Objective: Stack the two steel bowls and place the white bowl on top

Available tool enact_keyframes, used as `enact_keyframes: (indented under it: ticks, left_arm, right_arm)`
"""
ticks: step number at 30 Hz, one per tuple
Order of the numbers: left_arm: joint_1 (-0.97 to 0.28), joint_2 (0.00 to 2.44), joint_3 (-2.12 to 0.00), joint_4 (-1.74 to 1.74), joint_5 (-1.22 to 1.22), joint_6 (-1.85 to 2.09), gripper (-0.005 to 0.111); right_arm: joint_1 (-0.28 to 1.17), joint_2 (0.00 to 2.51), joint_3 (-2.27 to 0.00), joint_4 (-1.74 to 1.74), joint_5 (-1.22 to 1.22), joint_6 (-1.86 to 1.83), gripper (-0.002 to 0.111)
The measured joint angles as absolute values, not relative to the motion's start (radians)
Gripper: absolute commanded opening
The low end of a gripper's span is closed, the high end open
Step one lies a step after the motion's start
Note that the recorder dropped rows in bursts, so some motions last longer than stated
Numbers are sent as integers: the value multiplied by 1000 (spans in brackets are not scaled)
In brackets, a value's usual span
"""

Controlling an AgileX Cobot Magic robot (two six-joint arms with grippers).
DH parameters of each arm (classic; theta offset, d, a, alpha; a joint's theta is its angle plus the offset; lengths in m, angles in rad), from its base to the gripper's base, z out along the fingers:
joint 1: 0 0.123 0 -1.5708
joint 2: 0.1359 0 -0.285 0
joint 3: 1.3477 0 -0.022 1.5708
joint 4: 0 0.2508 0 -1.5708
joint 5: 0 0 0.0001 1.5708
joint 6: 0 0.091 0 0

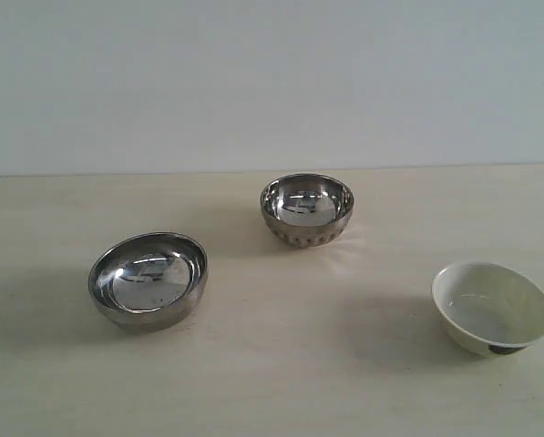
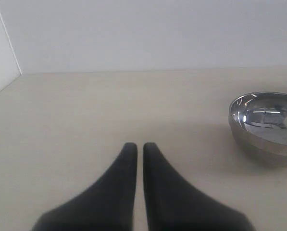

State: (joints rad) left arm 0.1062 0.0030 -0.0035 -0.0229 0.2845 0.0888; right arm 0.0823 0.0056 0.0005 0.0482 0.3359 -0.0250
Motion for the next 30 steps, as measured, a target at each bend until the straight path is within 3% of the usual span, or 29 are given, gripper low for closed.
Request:
enact_keyframes:
  ticks: [14,30]
  left_arm:
    - [106,3,-3,-23,285,89,4]
    - [106,3,-3,-23,285,89,4]
  right_arm:
    - [82,6,1,40,324,-32,0]
    - [82,6,1,48,20,-21,0]
